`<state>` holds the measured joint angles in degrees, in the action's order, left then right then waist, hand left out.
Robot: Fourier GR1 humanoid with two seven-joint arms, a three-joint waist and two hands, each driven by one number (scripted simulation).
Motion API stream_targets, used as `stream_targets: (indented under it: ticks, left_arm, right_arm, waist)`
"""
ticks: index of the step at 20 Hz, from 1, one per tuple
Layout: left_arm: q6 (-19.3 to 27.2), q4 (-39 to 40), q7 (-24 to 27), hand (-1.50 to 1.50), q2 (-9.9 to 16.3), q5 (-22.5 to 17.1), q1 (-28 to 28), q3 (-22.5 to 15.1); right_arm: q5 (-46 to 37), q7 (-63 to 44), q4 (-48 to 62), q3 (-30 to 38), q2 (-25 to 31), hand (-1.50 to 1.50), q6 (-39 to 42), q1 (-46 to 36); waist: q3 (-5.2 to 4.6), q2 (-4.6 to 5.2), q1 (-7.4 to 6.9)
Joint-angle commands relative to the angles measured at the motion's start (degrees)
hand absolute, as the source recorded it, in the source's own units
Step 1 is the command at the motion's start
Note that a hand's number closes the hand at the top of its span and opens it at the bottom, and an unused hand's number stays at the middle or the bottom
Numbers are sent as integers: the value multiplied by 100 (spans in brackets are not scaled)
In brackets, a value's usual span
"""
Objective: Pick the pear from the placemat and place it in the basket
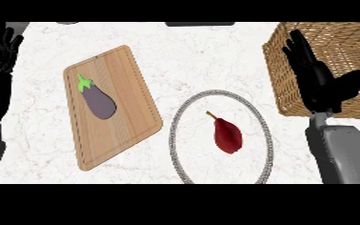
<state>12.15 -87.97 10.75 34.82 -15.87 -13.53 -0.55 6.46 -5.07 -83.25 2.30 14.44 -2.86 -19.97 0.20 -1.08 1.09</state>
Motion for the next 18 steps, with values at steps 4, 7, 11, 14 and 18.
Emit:
stream_targets:
  ticks: [4, 7, 11, 14, 18]
  left_arm:
    - [-214, 483, -767, 0, -206, -164, 115, -366]
    - [-360, 633, -1025, 0, -520, -301, 342, -716]
    - [-325, 927, -1484, 0, -602, -426, 383, -738]
    - [-360, 1067, -1604, 0, -632, -407, 338, -721]
    - [-410, 891, -1686, 0, -698, -299, 481, -584]
  right_arm:
    - [1278, 553, 207, -369, -557, 150, 1609, -1147]
    - [668, 1168, -497, -1263, -50, 150, 2786, -1799]
    - [121, 2314, -793, -2235, -137, -150, 3731, -1394]
    - [-723, 3051, -1048, -2898, -703, -150, 3125, -618]
    - [-678, 1625, -1876, -2849, -581, -150, 3090, -527]
  waist:
    - [14, 276, -481]
    - [-36, 248, -718]
    - [-1, 190, -330]
    - [-14, 115, -124]
    - [-22, 92, -103]
